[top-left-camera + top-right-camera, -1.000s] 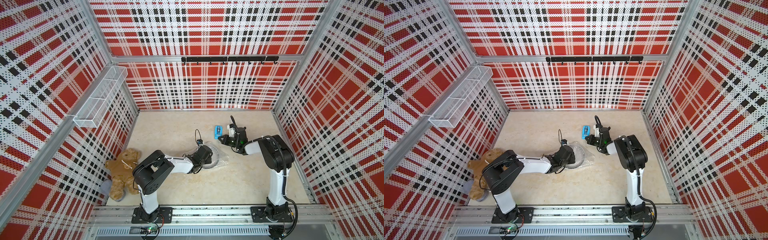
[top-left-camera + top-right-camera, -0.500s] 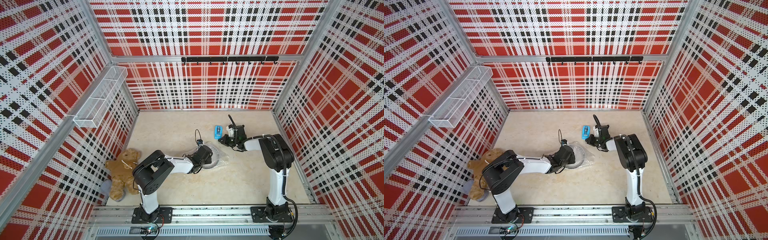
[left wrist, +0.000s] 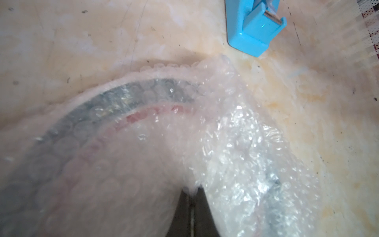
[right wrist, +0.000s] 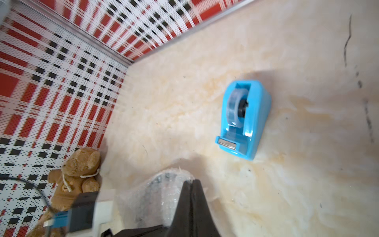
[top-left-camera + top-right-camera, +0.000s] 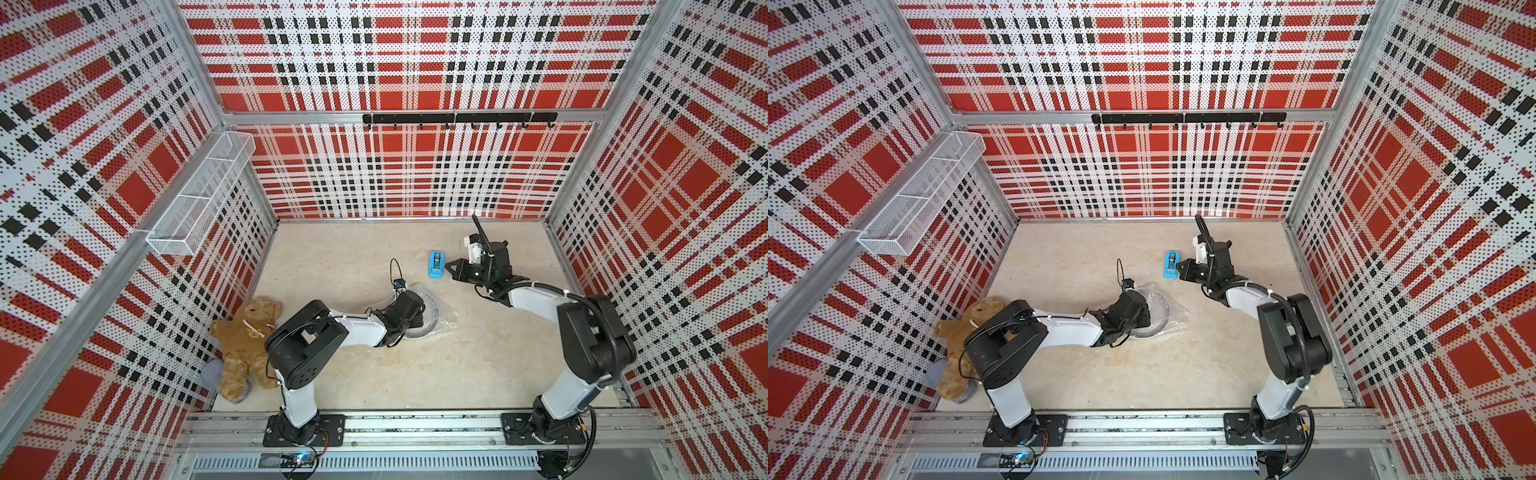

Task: Wrap dinner plates in bubble wrap
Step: Tear off the tape using the Tape Cutter, then stick the tape on the bubble wrap.

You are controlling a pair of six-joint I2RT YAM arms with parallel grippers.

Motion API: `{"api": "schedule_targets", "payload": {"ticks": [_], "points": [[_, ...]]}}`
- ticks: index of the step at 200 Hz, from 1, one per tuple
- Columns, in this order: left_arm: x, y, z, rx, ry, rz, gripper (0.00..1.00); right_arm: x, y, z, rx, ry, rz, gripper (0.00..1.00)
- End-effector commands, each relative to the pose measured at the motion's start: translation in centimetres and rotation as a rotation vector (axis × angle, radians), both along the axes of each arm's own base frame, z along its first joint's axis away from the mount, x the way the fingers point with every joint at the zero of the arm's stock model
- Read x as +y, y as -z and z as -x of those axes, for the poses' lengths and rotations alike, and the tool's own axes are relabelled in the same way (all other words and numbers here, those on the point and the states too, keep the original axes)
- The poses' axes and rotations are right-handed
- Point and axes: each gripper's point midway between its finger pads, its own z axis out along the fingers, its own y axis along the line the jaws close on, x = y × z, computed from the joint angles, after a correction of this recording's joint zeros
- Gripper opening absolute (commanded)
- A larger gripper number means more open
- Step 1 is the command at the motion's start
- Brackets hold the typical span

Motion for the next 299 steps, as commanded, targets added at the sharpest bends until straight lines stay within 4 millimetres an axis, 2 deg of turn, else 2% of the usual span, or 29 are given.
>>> {"api": "schedule_targets", "payload": {"ticks": [1, 26, 68, 90, 119, 155, 185, 201, 250, 299], "points": [[4.6, 8.5, 7.8, 0.334, 0.077, -0.216, 0.0, -1.3, -2.6, 1.2, -0.09, 0.029, 0.025, 0.0], [4.4, 8.4, 7.8, 0.328, 0.085, -0.197, 0.0, -1.7, -5.2, 3.8, -0.144, 0.002, 0.035, 0.0], [4.1, 8.2, 8.0, 0.325, 0.098, -0.182, 0.0, -1.7, -7.2, 9.5, -0.16, -0.071, 0.091, 0.0], [4.0, 8.1, 8.0, 0.32, 0.101, -0.18, 0.0, -1.6, -7.1, 12.1, -0.136, -0.118, 0.106, 0.0], [3.9, 8.1, 8.0, 0.321, 0.106, -0.177, 0.0, -0.7, -5.4, 14.1, -0.092, -0.156, 0.155, 0.0], [3.7, 8.2, 8.1, 0.323, 0.111, -0.176, 0.0, 0.9, -3.1, 13.8, -0.051, -0.104, 0.214, 0.0], [3.7, 8.2, 8.1, 0.323, 0.112, -0.179, 0.0, 3.8, -0.9, 14.0, 0.014, -0.129, 0.201, 0.0], [3.7, 8.1, 8.1, 0.32, 0.114, -0.177, 0.0, 4.8, 0.4, 13.7, 0.066, -0.097, 0.197, 0.0], [3.4, 8.0, 8.0, 0.314, 0.122, -0.171, 0.0, 6.5, 3.3, 12.1, 0.171, -0.01, 0.217, 0.0], [3.3, 7.8, 8.0, 0.307, 0.127, -0.168, 0.0, 7.7, 5.1, 10.1, 0.217, 0.024, 0.249, 0.0]]}}
